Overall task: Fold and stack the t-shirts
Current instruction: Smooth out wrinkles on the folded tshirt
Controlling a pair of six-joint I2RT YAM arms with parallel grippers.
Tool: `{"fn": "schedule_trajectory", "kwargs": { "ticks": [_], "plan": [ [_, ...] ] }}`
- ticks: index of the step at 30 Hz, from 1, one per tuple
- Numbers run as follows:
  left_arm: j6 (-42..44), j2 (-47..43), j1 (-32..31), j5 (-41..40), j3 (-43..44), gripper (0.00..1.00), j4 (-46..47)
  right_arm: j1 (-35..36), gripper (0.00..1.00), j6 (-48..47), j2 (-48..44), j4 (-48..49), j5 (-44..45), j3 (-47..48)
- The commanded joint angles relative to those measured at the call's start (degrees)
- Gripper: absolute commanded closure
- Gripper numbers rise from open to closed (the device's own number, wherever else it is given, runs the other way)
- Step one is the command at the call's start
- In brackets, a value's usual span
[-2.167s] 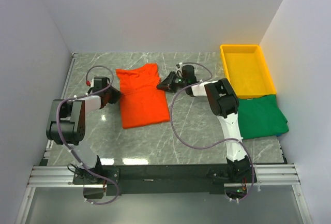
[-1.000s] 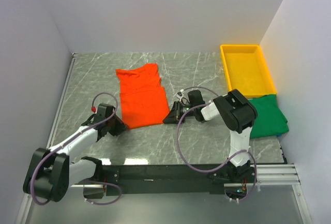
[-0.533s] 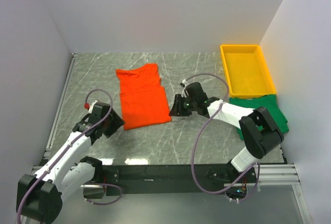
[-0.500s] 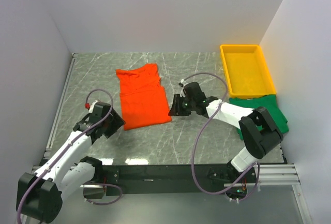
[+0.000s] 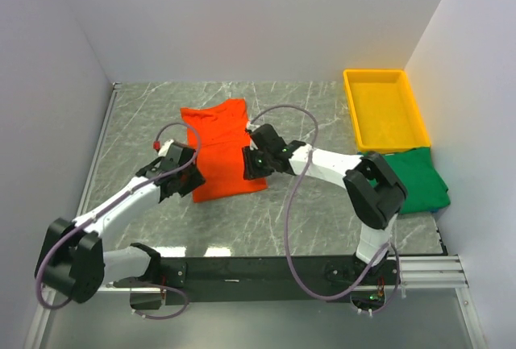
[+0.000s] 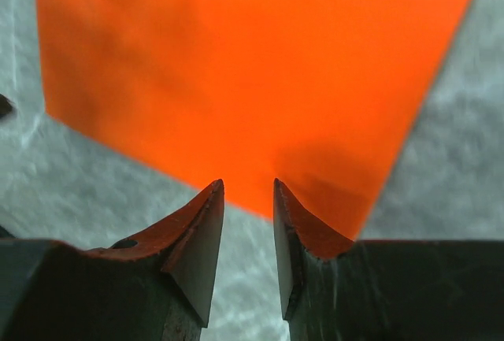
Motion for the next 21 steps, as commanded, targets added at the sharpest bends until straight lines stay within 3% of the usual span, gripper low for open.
{"fn": "schedule_trajectory", "kwargs": {
  "ticks": [1,6,11,17,21],
  "plan": [
    [2.05,5.83,-1.56,-3.09,3.12,0.53,5.07,0.0,0.62,-2.21,3.67,-0.83,3.06,4.69],
    [0.47,12.88,-3.41,-0.39,1.37,0.54,6.04,0.17,0.62,-2.83,9.03,-2.41,1.67,6.02],
    [-2.35,15.97,-7.09,3.31,-1.35,0.52,0.86,2.1,0.62,-3.18,8.43,-8.38,0.08,0.85],
    [-9.02,9.82,-22.18,6.84,-6.01,0.48,-7.93,5.44,0.62,-0.64,-0.07,-12.95,-6.42,-12.23],
    [-17.79,3.06,-32.05,9.55,-10.13,0.47,-11.36,8.43,0.62,1.3,-7.38,-13.31,-12.22,-20.51]
  ]
}}
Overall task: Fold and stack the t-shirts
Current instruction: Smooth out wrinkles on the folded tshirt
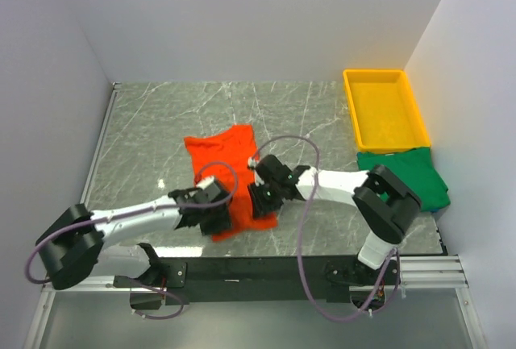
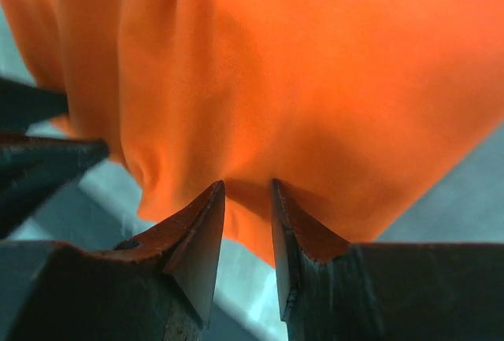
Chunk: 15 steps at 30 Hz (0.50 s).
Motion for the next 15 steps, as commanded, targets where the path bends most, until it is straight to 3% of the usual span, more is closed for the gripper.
{"fn": "schedule_trajectory", "kwargs": {
  "ticks": [1,3,7,12,15],
  "plan": [
    [-9.44,-4.83,-7.14,5.45,-5.86,0.46,-11.02,3.32,0.62,2.2,-3.46,-10.78,-6.3,-8.65],
    [-13.39,-8.79,-10.4,6.33,-7.53,0.46,-12.6,3.5,0.62,2.82,-7.59,-9.73,-7.1,-11.91],
    [-14.99,-13.72,-10.58,3.62,-6.49,0.44,-17.43,3.33,0.61,0.46,-10.76,-12.79,-4.22,-10.26],
    [-14.38,-14.79,-8.21,-0.07,-3.51,0.42,-21.47,0.61,0.6,-3.68,-10.06,-17.45,-1.31,-4.46],
    [-13.86,-18.37,-5.41,-4.63,1.05,0.39,-24.11,-2.98,0.6,-5.7,-13.04,-16.58,-4.1,-1.56]
  ]
}}
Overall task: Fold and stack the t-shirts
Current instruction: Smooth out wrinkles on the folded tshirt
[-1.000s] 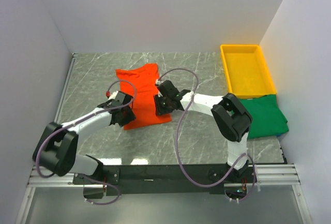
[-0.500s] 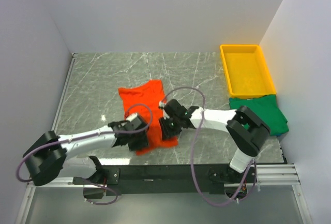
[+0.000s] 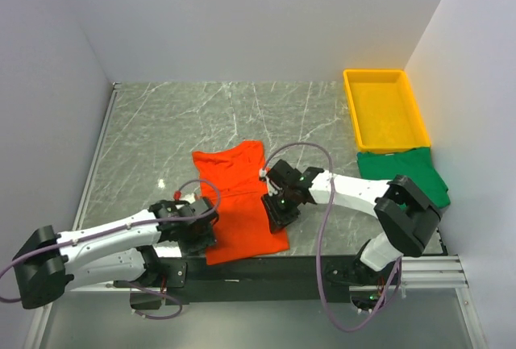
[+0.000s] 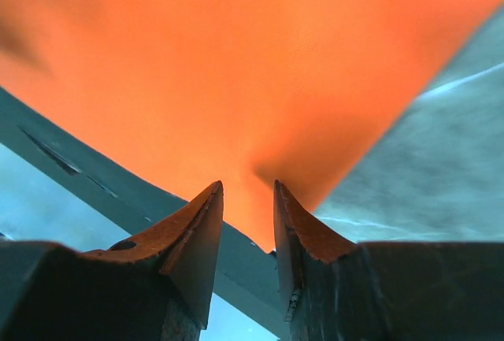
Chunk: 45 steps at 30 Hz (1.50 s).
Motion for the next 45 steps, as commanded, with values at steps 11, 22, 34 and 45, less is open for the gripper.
{"fn": "schedule_trajectory", "kwargs": {
  "ticks": [11,22,34,45],
  "plan": [
    [22.52,0.01,34.85,-4.22,13.02,0.59,19.62,-16.98,0.66,0.21,2.18,18.44,-17.62,17.88],
    [26.49,18.21,42.88,4.05,14.51,0.82,37.64,-15.05,0.75,12.6,23.26,41.64,-25.27,29.74],
    [25.61,30.17,43.93,1.07,12.41,0.87,42.67,-10.82,0.76,18.58,40.59,49.3,-28.0,42.14],
    [25.35,33.6,44.11,-1.4,11.44,0.89,41.7,-11.79,0.76,25.17,53.24,49.39,-24.84,52.07]
  ]
}}
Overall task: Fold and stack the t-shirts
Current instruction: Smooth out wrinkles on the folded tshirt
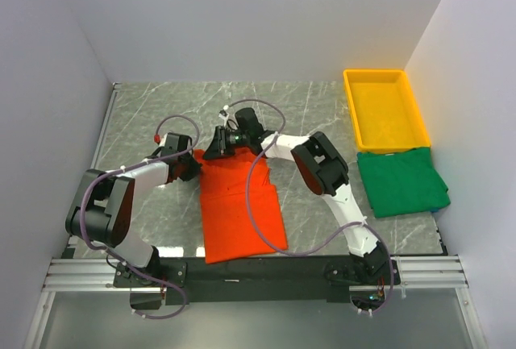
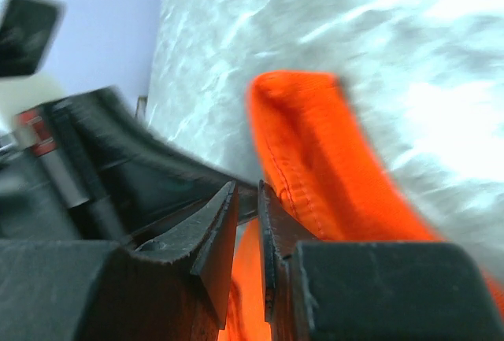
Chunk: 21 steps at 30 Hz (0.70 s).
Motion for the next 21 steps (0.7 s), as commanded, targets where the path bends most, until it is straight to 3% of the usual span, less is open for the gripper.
{"fn": "schedule_trajectory", "kwargs": {
  "ticks": [1,9,21],
  "plan": [
    [0.3,1.54,0.27,-3.17,-0.87,0.89,-1.77,-1.32,0.76,4.1,2.85,3.86,1.44,2.86],
    [-0.32,1.54,0.35,-3.52,-1.92,0.91,-2.83,-3.69,0.76,7.97,4.44,0.1,7.41,1.54],
    [-0.41,-2.77,0.62,-4.49,-1.84,0.91,-6.07,-5.63,0.76,11.14,-0.91,6.59,4.52,-1.36]
  ]
}}
